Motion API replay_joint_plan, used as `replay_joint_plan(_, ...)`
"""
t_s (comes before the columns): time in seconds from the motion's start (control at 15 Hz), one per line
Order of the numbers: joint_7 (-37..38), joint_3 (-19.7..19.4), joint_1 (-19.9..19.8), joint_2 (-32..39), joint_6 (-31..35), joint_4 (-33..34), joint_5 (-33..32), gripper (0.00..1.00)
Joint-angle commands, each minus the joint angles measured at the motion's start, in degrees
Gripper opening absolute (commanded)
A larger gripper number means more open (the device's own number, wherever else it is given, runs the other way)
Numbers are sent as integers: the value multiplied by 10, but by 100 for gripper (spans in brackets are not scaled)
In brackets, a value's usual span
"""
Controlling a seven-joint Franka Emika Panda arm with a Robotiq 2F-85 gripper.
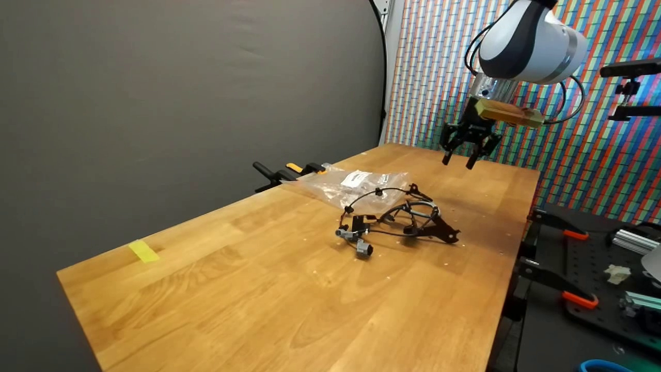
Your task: Remove the cables from the plastic bag and put them on the table
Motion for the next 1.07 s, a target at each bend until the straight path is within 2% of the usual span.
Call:
replay_joint_plan(0.0,68,3,15,-33,18,-6,-46,100)
replay_joint_plan(0.13,119,7,22,-56,2,-11,-88,100)
replay_joint_plan(0.33,224,18,13,-100,-40,-6,-215,100)
replay_joint_plan(0.4,256,27,9,-120,-73,0,-246,100)
replay_joint_plan(0.47,311,47,-17,-137,-121,9,-313,100)
replay_joint_plan(0.53,341,67,-26,-162,-169,19,-341,100)
replay_joint_plan(0.8,415,119,-31,-223,-330,75,-384,100)
replay_joint_plan(1.0,502,156,-41,-249,-407,122,-432,100)
